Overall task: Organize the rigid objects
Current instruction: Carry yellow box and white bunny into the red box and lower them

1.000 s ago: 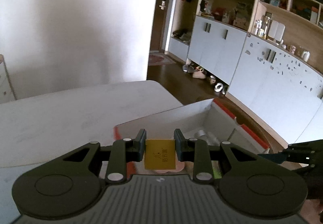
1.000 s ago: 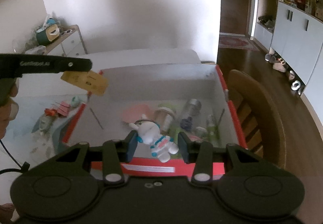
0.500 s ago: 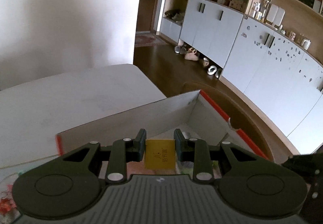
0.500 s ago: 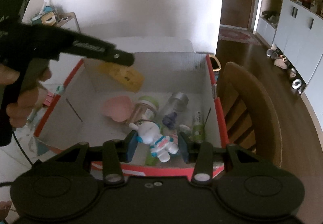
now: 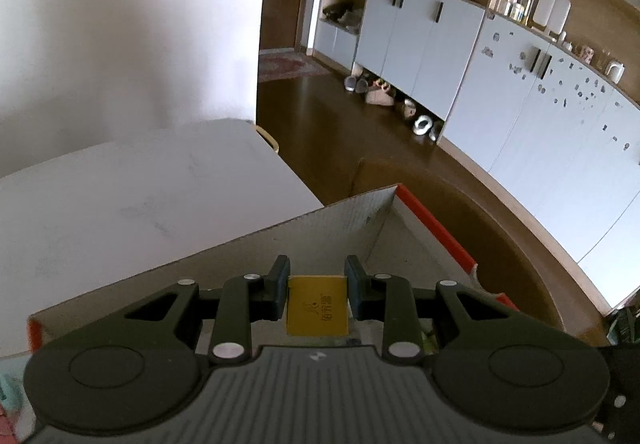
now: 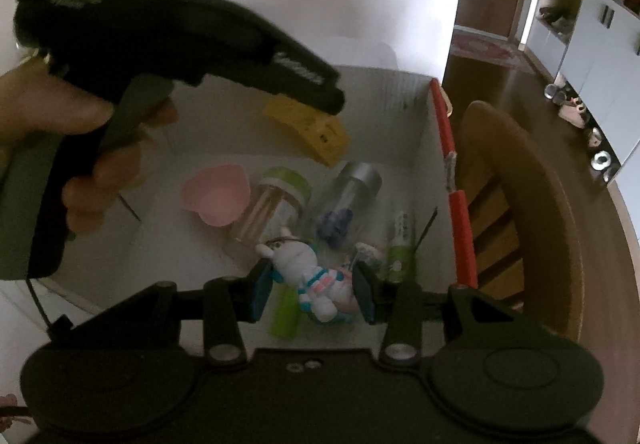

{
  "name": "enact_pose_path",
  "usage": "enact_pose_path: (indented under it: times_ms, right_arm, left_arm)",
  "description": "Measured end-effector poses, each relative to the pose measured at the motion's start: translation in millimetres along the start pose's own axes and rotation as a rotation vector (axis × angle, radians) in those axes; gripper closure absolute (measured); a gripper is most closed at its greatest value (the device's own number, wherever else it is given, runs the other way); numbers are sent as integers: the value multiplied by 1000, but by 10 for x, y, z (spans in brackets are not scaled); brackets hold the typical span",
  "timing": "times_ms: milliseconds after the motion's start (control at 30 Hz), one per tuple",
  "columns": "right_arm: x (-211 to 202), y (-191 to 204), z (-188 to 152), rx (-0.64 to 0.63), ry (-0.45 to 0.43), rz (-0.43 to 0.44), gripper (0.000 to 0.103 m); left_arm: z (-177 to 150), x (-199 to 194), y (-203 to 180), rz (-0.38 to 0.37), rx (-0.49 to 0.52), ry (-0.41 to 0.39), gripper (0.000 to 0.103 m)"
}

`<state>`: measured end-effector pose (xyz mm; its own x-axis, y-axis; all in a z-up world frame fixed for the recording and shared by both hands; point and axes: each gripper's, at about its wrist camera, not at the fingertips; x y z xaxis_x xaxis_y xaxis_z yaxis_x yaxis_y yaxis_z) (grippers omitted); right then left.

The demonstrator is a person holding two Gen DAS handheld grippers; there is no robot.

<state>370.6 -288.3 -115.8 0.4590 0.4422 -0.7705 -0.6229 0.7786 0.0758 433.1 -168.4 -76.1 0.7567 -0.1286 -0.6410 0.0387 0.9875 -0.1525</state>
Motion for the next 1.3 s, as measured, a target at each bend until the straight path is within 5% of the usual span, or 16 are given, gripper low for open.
enact_pose_path:
  times_ms: [500, 1000, 1300]
  right_arm:
    - [297, 58, 44, -36, 84, -1, 60]
    - [300, 118, 11, -39, 90, -16, 60]
    - [174, 163, -14, 5, 60, -11, 51]
  left_arm:
    - [-69, 365, 46, 12, 19, 71, 74]
    - [-184, 248, 252, -18, -25, 147, 74]
    - [-290, 182, 358, -1, -53, 195, 74]
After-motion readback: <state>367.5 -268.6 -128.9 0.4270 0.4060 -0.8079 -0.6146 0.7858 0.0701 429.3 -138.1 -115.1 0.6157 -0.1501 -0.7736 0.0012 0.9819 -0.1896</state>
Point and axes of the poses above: each gripper's, at about its wrist camera, not at the fingertips, and x roughly the way its jaws point, y to its left, z to its top, and after that the axes turned 5 degrees about -y, right-handed
